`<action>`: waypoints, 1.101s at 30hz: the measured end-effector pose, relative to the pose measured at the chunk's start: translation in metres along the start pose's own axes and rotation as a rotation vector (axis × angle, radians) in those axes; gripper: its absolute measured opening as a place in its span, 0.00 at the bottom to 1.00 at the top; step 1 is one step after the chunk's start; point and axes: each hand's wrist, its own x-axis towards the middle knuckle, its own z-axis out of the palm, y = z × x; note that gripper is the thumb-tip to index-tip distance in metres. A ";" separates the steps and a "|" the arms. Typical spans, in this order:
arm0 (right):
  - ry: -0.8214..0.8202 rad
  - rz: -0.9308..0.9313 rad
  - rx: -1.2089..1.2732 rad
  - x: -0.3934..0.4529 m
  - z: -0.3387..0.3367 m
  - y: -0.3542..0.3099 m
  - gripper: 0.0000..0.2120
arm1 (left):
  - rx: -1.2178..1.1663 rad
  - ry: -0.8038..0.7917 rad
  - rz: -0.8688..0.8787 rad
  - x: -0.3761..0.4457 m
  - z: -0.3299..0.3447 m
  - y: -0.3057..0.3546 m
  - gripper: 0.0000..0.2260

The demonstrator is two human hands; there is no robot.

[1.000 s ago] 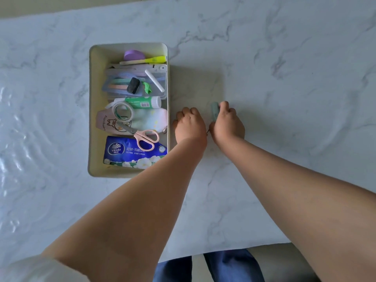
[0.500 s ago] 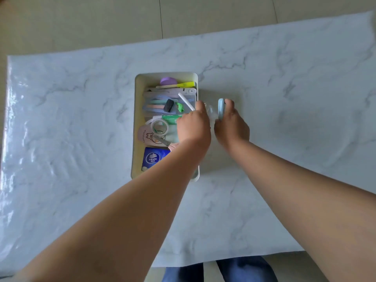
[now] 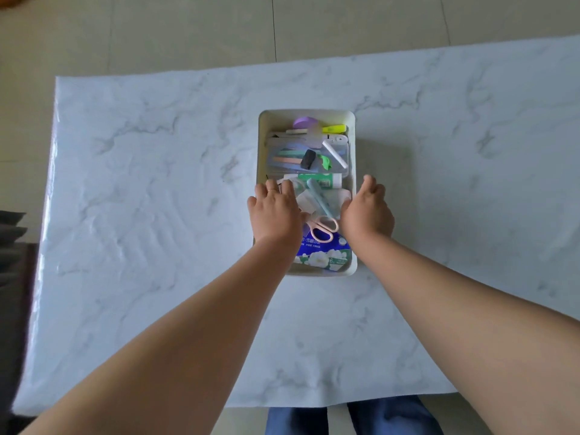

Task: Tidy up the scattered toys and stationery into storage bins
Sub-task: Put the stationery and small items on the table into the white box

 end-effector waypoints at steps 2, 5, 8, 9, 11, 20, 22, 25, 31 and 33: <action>-0.075 0.069 -0.039 0.001 0.006 0.001 0.15 | -0.012 -0.012 0.022 -0.004 0.003 -0.002 0.23; -0.110 0.091 -0.064 0.004 0.012 -0.006 0.13 | -0.019 -0.003 0.038 -0.005 0.001 -0.010 0.23; -0.162 0.085 -0.040 0.004 0.016 -0.024 0.13 | -0.016 0.025 0.036 -0.001 -0.005 -0.024 0.22; -0.179 0.088 -0.026 0.003 0.016 -0.032 0.14 | -0.007 0.033 0.036 0.000 -0.007 -0.029 0.23; -0.208 0.096 0.009 0.000 0.018 -0.047 0.15 | 0.001 0.038 0.030 0.003 -0.012 -0.038 0.24; -0.572 0.160 0.440 -0.011 0.056 -0.136 0.14 | 0.064 -0.045 -0.023 0.013 -0.024 -0.094 0.19; -0.595 0.124 0.419 -0.015 0.060 -0.156 0.17 | 0.087 -0.076 -0.054 0.021 -0.024 -0.109 0.19; -0.544 0.031 0.331 -0.025 0.072 -0.191 0.18 | 0.106 -0.211 -0.106 0.030 -0.025 -0.141 0.23; -0.580 0.236 0.676 -0.039 0.111 -0.283 0.08 | 0.186 -0.255 -0.075 0.065 -0.036 -0.230 0.21; -0.600 0.268 0.789 -0.046 0.130 -0.314 0.08 | 0.186 -0.236 -0.077 0.075 -0.039 -0.262 0.21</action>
